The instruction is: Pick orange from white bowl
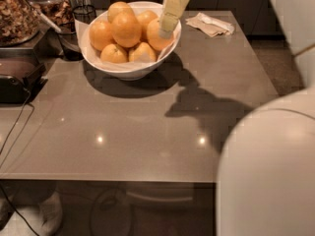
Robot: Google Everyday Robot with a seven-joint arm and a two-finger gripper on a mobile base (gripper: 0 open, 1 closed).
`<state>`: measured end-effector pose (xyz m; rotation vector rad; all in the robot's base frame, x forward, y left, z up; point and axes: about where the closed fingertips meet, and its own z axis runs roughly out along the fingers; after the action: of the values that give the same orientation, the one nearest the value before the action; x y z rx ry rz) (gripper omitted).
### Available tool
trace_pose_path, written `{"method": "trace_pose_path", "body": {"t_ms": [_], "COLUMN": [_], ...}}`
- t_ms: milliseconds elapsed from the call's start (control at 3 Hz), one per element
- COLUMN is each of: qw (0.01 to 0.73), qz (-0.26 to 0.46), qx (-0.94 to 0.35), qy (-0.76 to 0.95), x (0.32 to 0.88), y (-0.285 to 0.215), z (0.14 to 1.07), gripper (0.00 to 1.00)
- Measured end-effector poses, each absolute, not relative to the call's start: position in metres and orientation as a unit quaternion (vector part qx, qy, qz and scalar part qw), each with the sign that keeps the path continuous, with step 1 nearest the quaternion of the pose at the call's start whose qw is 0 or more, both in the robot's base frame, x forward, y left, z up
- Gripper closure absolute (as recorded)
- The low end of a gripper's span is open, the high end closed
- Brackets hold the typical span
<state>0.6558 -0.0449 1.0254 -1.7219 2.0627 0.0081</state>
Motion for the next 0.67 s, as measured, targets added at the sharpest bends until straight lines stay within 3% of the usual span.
{"method": "trace_pose_path", "body": {"t_ms": [333,667], "qw": [0.227,0.243], "qz": [-0.012,-0.005], "qx": [-0.672,-0.666], "qy": [0.704,0.705], "x": [0.6866,0.6945], "y": [0.0238,0.0275], "z": [1.0244,1.0219], "gripper": [0.0,0.0]}}
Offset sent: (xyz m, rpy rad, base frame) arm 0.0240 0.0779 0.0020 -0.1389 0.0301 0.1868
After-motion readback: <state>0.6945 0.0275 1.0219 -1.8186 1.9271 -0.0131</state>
